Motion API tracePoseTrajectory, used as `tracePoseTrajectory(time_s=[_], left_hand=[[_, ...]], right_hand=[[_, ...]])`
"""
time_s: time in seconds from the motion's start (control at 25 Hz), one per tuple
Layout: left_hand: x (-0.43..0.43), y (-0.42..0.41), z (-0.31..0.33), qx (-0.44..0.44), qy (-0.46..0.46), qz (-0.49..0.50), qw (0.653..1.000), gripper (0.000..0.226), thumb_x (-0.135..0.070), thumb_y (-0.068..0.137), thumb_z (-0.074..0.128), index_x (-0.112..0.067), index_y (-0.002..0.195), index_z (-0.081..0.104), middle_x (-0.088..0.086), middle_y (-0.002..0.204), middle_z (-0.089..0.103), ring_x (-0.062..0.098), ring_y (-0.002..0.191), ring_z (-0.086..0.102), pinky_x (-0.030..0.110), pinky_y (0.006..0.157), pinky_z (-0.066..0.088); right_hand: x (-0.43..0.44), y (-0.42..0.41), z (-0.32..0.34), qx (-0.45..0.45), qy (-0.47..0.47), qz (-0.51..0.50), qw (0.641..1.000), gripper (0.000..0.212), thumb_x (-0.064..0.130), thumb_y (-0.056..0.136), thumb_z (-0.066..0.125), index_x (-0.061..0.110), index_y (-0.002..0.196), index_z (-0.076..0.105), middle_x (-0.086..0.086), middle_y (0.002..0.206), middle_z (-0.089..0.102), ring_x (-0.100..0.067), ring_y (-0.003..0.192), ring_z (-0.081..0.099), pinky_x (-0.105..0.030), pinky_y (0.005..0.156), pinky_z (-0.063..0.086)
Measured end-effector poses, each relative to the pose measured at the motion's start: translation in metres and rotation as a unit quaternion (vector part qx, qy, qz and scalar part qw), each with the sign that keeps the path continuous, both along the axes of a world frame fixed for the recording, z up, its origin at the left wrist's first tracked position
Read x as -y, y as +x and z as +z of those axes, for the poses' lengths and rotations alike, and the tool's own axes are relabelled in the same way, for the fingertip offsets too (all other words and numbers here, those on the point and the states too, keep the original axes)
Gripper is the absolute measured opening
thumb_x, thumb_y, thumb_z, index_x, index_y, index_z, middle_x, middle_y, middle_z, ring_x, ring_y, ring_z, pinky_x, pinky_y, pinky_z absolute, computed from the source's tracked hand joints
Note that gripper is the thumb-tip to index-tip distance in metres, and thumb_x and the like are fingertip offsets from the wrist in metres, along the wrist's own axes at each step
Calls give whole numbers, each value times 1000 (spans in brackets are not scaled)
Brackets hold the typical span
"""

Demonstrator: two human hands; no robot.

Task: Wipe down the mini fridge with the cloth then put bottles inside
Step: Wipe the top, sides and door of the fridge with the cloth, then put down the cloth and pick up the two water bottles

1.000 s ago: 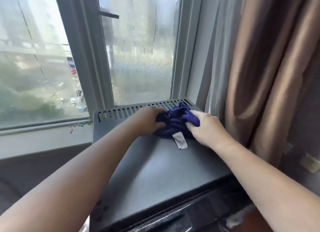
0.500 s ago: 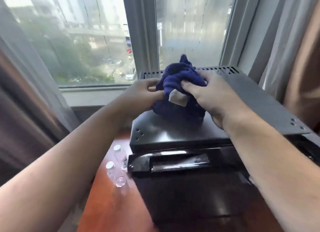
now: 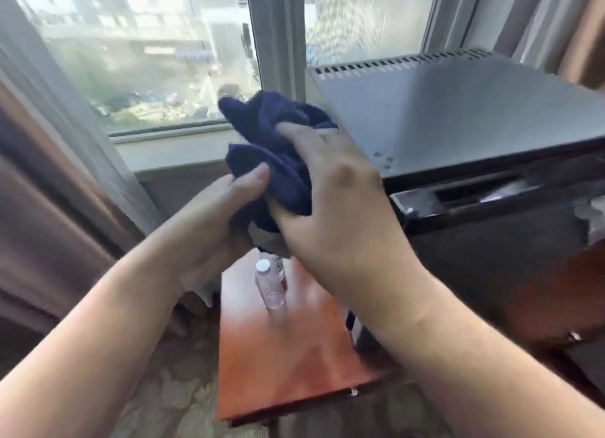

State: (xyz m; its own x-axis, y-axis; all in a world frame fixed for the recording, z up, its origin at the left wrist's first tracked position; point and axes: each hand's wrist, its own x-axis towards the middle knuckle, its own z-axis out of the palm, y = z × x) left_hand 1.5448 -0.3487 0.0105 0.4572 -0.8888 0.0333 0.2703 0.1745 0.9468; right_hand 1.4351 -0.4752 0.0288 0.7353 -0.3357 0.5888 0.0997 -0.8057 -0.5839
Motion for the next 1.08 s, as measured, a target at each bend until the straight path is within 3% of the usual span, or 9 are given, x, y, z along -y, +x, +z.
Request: tracePoseTrajectory(time_s=[0.12,0.2,0.4,0.52,0.68,0.76,0.88,0.96,1.08], left_hand=[[-43,11,-62,-17,113,40,993,23,-30,90,68,-13,104,74,23,87,70,34,63,66,29,50,51],[-62,9,-101,-52,191,42,979,27,-25,90,67,-2,104,66,27,80,60,29,59,54,29,53,40],[-93,0,-188,-102,341,29,934,12,-20,89,70,-10,95,67,9,60,66,21,43,57,27,46,45],[-96,8,-220,-38,413,15,910,24,-30,76,76,-16,95,70,4,68,75,19,52,67,29,49,53],[-93,28,-251,189,471,2,861,46,-48,58,73,-31,99,61,-8,86,75,15,76,72,26,62,53],[-94,42,-272,303,461,-25,834,61,-47,64,75,-30,120,57,-2,111,71,21,103,68,32,84,53],[-102,62,-296,437,459,-104,766,84,-40,82,75,-17,153,37,13,151,47,32,136,48,39,115,36],[-107,76,-299,447,437,-93,775,76,-27,88,71,-16,155,37,13,156,43,30,142,43,38,119,32],[-98,101,-282,441,348,32,826,51,-15,90,66,-19,140,55,4,138,59,24,127,56,37,108,44]], right_hand=[[-61,6,-70,-93,101,-34,990,58,25,89,70,19,144,55,-2,134,59,-21,129,55,-34,111,43],[-85,2,-109,-157,164,-47,973,56,23,89,71,19,142,56,0,133,59,-17,129,56,-24,111,40],[-117,-4,-190,-336,238,-74,908,61,24,84,68,24,144,54,2,131,60,-15,126,56,-14,101,37],[-125,-4,-219,-393,254,-95,879,65,26,86,68,24,149,50,1,139,58,-15,132,53,-18,106,38],[-122,-2,-240,-466,255,-100,841,81,28,88,73,19,159,36,-1,157,41,-14,146,40,-19,120,25],[-118,-3,-249,-478,248,-131,833,80,30,88,73,22,159,36,-4,157,40,-16,146,40,-16,115,23],[-115,-11,-249,-473,249,-181,825,74,32,88,72,27,155,42,-7,151,46,-20,140,47,-19,111,29],[-112,-10,-244,-472,233,-194,828,69,36,89,72,29,152,46,-6,145,49,-22,134,52,-24,109,36],[-104,18,-232,-407,215,-212,862,55,41,88,73,33,140,57,0,122,54,-19,110,61,-26,99,46]])
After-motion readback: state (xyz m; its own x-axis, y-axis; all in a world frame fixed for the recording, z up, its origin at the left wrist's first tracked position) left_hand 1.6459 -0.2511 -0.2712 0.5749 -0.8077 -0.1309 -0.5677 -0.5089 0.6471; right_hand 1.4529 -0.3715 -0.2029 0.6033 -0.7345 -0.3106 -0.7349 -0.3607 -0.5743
